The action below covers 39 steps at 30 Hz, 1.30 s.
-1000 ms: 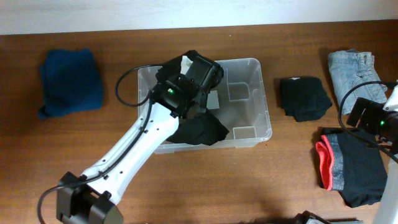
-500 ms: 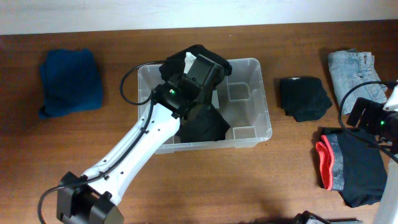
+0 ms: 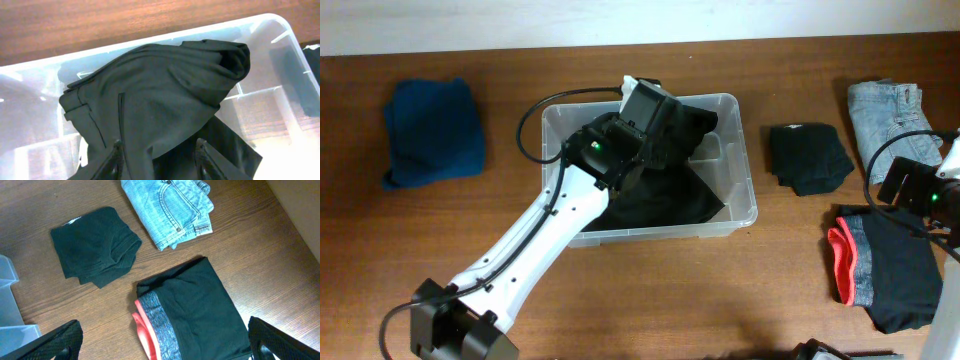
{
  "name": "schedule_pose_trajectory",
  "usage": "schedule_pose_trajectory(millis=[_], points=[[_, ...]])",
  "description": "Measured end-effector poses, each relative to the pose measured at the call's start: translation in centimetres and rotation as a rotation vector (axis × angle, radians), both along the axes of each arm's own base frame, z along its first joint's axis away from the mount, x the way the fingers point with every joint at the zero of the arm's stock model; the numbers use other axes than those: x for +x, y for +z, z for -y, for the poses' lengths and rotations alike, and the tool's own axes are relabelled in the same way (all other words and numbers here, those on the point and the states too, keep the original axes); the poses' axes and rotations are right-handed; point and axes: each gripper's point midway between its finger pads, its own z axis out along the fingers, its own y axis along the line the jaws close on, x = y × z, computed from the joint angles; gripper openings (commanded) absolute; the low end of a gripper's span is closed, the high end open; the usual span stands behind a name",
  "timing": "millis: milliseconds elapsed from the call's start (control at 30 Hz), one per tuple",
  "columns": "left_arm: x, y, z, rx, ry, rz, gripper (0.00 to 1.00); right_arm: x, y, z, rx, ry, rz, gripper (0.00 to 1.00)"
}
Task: Pack container
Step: 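Lower the trousers into the container and release the left gripper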
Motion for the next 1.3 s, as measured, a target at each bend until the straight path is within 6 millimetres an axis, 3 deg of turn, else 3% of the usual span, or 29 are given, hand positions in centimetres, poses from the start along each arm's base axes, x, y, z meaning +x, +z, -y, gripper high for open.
schedule_pose_trajectory(millis=[167,300,433,467,567,700,733,867,1067,1300], points=[[0.3,1.5,0.1,0.005,-0.014,0.029,0.54,0.0,0.0,0.0,0.0,0.0,0.0,0.98],[0.6,3.4,0.0,0.007,-0.018,0.059,0.65,0.0,0.0,0.0,0.0,0.0,0.0,0.98],[0.4,3.6,-0.2,0.025,-0.024,0.053,0.66,0.0,0.0,0.0,0.0,0.0,0.0,0.98],[0.4,3.5,-0.2,0.029,-0.026,0.049,0.63,0.0,0.0,0.0,0.0,0.0,0.0,0.98],[0.5,2.9,-0.1,0.042,-0.033,0.04,0.42,0.0,0.0,0.0,0.0,0.0,0.0,0.98],[1.1,0.1,0.3,0.085,-0.043,-0.009,0.04,0.0,0.0,0.0,0.0,0.0,0.0,0.98],[1.3,-0.9,0.5,0.098,-0.043,-0.027,0.01,0.0,0.0,0.0,0.0,0.0,0.0,0.98],[1.7,-4.4,0.9,0.142,-0.052,-0.09,0.01,0.0,0.0,0.0,0.0,0.0,0.0,0.99],[1.8,-7.0,1.1,0.17,-0.059,-0.139,0.01,0.0,0.0,0.0,0.0,-0.001,0.001,0.98],[1.6,-11.7,1.7,0.2,-0.08,-0.238,0.01,0.0,0.0,0.0,0.0,0.0,0.0,0.98]])
